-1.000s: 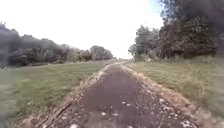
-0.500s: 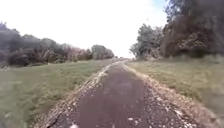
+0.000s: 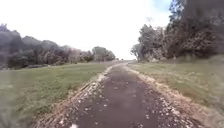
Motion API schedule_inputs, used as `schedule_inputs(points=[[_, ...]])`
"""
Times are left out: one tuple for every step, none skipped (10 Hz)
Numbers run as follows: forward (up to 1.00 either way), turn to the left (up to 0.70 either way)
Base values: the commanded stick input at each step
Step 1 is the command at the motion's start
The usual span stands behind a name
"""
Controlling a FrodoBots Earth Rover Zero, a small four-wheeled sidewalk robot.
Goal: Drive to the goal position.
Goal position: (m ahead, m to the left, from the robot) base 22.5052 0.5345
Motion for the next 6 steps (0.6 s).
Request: schedule_inputs(points=[[0.85,0.0],[0.85,0.0],[0.85,0.0],[0.85,-0.01],[0.85,-0.14],[0.85,-0.25]])
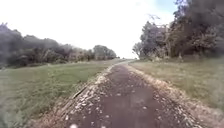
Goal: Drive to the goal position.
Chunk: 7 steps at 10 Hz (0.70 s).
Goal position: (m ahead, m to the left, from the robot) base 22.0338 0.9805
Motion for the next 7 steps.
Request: schedule_inputs(points=[[0.85,-0.34],[0.85,-0.34],[0.85,-0.21],[0.85,0.0],[0.85,0.0],[0.85,0.0],[0.85,0.0]])
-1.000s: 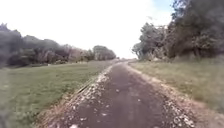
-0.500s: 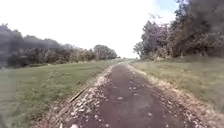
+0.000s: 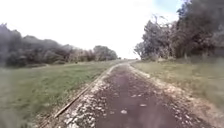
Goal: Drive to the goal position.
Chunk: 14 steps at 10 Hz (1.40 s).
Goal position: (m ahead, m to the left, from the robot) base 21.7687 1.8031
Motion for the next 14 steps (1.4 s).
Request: schedule_inputs(points=[[0.85,0.0],[0.85,0.0],[0.85,0.0],[0.85,0.0],[0.85,0.0],[0.85,0.0],[0.85,0.0],[0.85,0.0],[0.85,0.0],[0.85,0.0],[0.85,0.0],[0.85,0.0],[0.85,0.0],[0.85,0.0]])
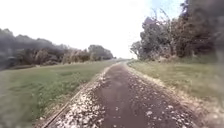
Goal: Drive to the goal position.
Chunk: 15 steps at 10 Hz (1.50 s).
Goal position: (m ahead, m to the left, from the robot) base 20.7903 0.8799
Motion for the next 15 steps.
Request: schedule_inputs(points=[[0.85,-0.01],[0.85,-0.02],[0.85,-0.27],[0.85,-0.34],[0.85,-0.08],[0.85,0.0],[0.85,0.0],[0.85,0.0],[0.85,0.0],[0.85,0.0],[0.85,-0.01],[0.85,-0.02],[0.85,-0.02],[0.85,-0.02],[0.85,-0.02]])
